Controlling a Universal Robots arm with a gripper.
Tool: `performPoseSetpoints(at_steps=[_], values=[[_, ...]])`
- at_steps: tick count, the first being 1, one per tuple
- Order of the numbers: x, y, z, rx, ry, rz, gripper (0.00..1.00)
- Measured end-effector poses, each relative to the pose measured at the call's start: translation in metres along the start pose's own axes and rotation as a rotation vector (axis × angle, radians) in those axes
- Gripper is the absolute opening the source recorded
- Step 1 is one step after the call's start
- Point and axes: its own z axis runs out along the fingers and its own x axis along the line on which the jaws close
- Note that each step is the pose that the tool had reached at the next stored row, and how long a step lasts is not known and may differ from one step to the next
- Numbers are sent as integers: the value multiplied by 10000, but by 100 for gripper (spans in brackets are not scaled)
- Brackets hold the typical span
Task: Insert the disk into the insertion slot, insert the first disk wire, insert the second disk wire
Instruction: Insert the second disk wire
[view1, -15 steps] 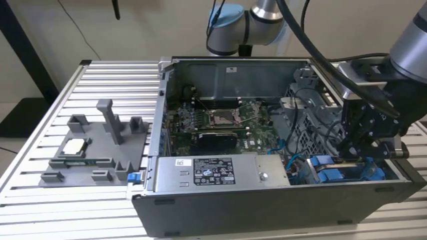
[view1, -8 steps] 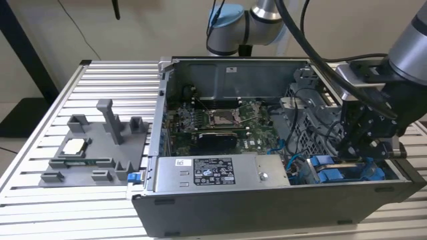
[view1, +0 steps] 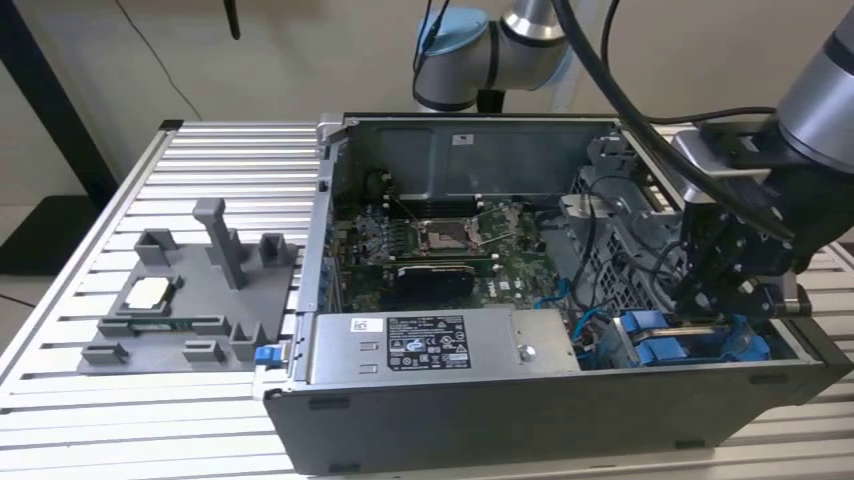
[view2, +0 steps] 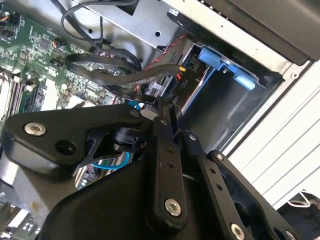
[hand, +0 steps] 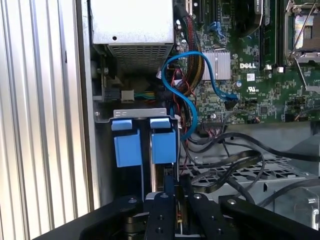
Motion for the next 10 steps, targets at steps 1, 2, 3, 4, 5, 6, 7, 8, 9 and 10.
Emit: performPoseSetpoints(at_steps=[1,2,3,4,5,6,7,8,9,10], values=[[0,-6,1,-2,-6,-15,16],[-1,-14,3,-4,-9,-29,16],[0,-25,4,-5,-9,-40,16],[2,-36,6,-6,-10,-51,16],[4,-42,7,-7,-9,-60,16],[5,-46,11,-8,-11,-68,16],[6,-47,13,-8,-10,-74,16],[9,-47,17,-8,-10,-77,16],[11,-48,20,-8,-6,-79,16],[13,-49,26,-8,-4,-81,16]])
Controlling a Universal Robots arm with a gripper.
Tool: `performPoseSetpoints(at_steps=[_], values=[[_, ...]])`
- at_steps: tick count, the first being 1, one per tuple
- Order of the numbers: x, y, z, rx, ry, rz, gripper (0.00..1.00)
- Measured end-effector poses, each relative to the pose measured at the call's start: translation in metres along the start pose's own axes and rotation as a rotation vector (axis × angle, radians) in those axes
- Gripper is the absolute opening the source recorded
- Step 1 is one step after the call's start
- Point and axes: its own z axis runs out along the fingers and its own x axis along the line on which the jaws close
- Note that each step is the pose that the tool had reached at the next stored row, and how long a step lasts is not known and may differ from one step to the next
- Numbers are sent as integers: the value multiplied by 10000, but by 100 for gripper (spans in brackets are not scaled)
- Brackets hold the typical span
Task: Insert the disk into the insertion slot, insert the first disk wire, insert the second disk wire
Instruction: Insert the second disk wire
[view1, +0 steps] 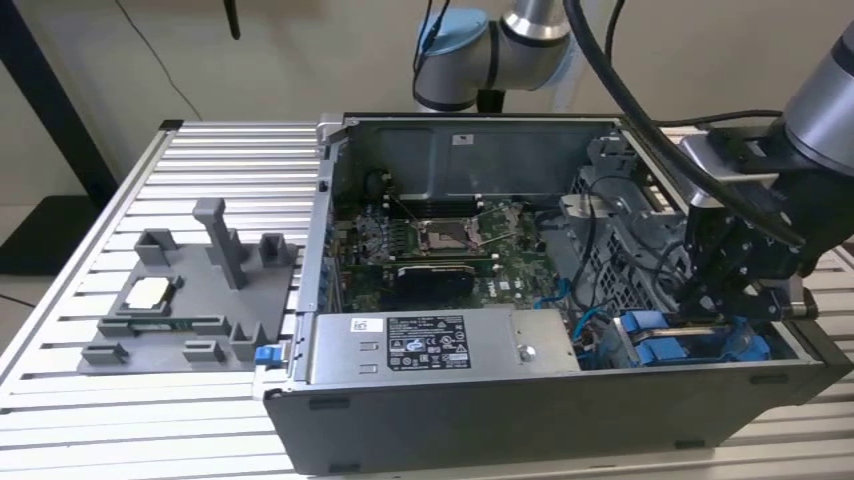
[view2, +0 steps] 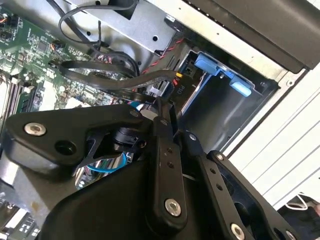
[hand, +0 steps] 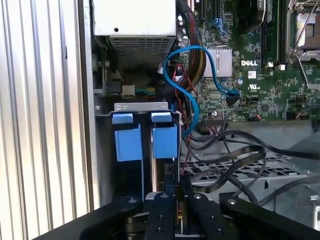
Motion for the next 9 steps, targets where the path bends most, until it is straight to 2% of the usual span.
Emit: performPoseSetpoints(at_steps=[5,7,9], values=[[12,0,47,1,-4,-2,16],[15,0,73,12,15,-6,16],[17,0,98,15,-4,-10,18]])
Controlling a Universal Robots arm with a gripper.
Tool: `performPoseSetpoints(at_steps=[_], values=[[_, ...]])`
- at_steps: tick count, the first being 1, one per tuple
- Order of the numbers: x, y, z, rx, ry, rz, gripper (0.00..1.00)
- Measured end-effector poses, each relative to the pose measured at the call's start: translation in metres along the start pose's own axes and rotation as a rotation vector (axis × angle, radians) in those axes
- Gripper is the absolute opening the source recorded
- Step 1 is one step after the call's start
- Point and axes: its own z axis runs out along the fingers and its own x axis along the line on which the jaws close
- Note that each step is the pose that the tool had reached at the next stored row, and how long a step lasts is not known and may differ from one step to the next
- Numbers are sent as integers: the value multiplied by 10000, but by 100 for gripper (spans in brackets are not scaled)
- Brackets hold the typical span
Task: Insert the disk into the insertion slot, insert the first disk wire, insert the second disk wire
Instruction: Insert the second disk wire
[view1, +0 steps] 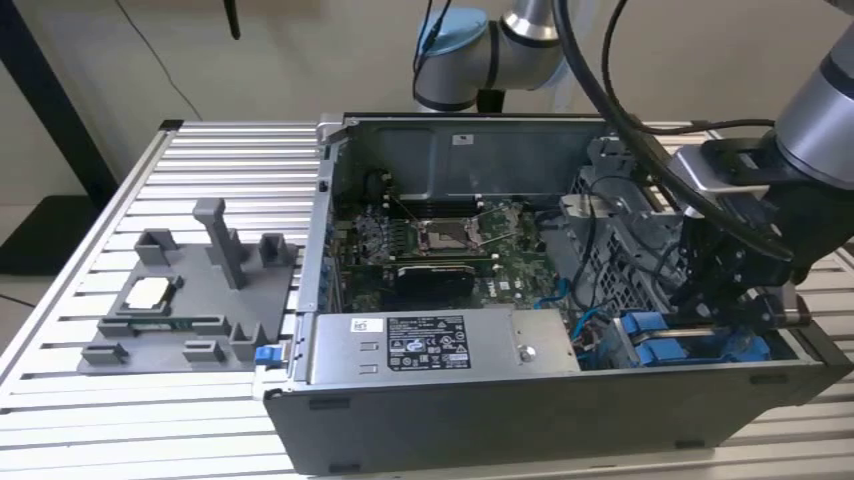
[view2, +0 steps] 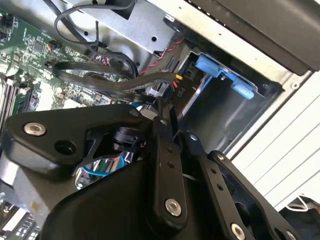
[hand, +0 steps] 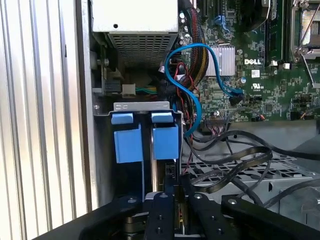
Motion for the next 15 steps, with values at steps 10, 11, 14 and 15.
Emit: performPoseSetpoints(at_steps=[10,11,14,15], values=[[-28,-2,-269,-47,-19,5,24],[-32,-2,-306,-55,-18,5,24],[-42,-4,-407,-97,-18,9,24],[-46,-3,-440,-104,-16,11,24]])
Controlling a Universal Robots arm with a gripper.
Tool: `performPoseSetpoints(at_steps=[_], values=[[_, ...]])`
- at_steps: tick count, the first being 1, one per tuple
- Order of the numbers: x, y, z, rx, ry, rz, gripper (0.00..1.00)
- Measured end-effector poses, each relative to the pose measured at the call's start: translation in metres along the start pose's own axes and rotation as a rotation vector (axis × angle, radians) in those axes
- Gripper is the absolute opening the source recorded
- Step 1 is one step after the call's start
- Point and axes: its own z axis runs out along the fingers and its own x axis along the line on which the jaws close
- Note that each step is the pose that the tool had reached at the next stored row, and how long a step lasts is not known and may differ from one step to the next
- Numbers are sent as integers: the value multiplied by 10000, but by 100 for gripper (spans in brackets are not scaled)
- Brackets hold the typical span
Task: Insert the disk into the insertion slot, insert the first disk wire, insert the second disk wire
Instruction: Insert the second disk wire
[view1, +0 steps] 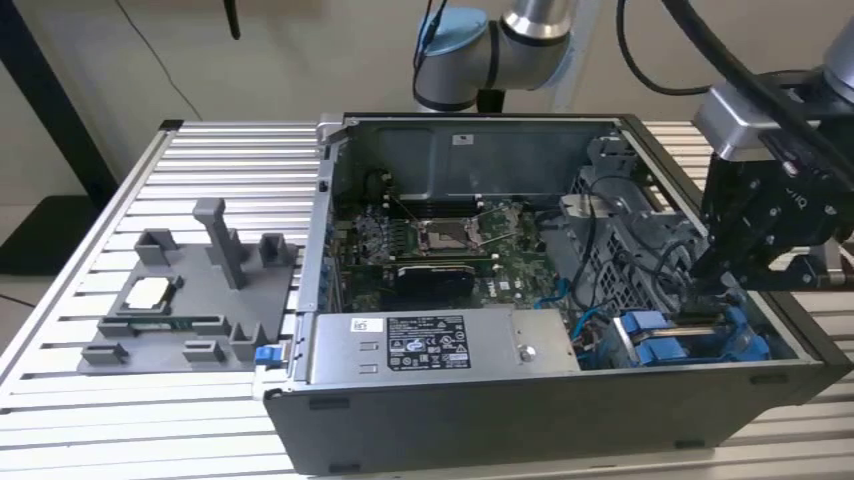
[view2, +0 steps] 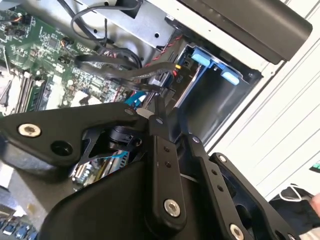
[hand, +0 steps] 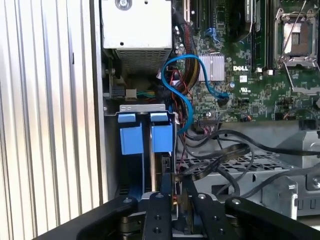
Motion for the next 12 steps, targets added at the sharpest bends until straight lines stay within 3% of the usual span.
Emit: performPoseSetpoints(at_steps=[5,12], values=[[-13,0,-123,-10,-3,2,24],[-13,0,-126,-10,-8,1,24]])
